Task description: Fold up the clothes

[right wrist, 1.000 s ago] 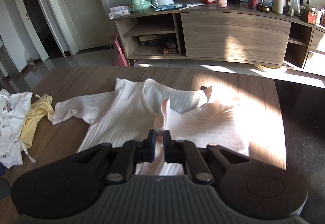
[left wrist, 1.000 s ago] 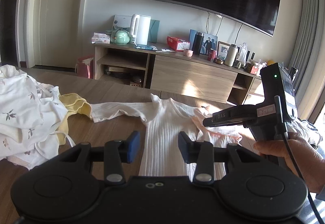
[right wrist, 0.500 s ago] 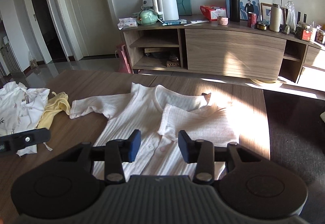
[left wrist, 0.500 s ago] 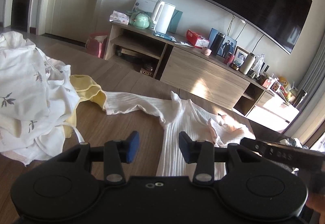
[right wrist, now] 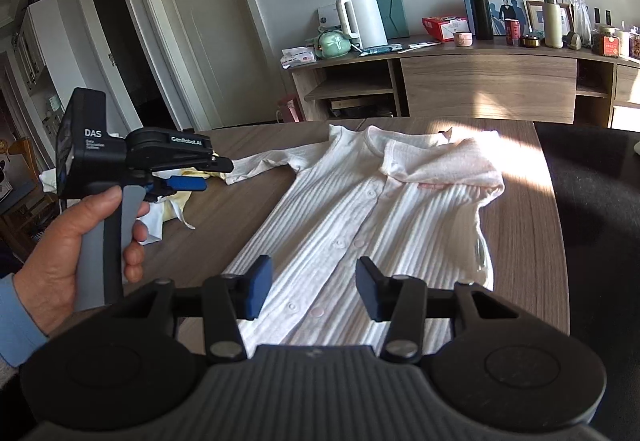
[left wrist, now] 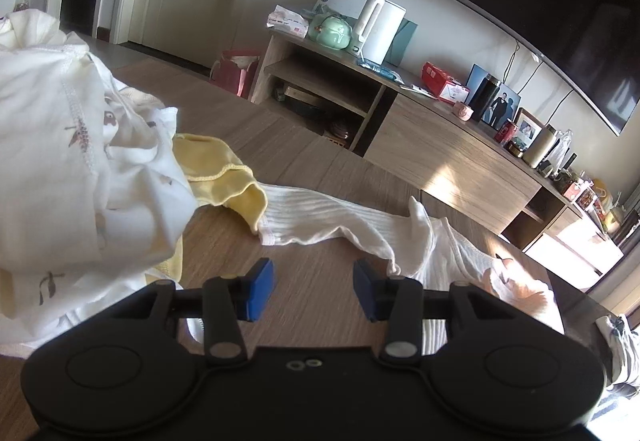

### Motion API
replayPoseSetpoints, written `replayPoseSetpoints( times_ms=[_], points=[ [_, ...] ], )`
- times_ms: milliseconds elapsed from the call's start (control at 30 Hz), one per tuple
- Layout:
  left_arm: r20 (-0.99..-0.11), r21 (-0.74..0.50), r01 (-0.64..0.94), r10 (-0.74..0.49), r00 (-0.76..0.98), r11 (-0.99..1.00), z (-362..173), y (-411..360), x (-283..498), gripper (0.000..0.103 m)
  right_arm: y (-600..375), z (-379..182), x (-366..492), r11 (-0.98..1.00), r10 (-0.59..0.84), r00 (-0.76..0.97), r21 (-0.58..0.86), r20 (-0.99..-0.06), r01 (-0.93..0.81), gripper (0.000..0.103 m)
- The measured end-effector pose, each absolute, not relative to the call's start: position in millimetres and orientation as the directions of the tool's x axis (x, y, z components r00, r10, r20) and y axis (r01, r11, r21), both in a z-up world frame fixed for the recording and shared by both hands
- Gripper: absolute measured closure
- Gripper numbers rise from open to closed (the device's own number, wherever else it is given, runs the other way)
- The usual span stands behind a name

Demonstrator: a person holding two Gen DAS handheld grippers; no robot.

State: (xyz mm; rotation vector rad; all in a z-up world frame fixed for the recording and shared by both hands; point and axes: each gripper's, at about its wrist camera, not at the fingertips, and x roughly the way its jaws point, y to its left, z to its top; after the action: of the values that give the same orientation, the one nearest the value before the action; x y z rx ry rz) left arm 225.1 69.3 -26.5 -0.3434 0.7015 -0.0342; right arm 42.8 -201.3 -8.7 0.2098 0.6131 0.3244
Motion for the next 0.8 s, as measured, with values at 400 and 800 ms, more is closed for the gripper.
replayPoseSetpoints(
  times_ms=[400, 800],
  points=[
    [-0.653, -0.387, -0.136, -0.167, 0.739, 0.912, -38, 84, 253, 0.062, -197, -22, 35, 0.921, 0.38, 0.747, 0.296, -0.545, -0.253, 0.053],
    [-0.697, -0.336, -0.192, -0.107, 0.709, 0.922, -41, 79, 276, 0.061, -178, -17, 25, 0.934, 0.356, 0.753, 0.184, -0.553, -0.307, 0.053]
  ],
)
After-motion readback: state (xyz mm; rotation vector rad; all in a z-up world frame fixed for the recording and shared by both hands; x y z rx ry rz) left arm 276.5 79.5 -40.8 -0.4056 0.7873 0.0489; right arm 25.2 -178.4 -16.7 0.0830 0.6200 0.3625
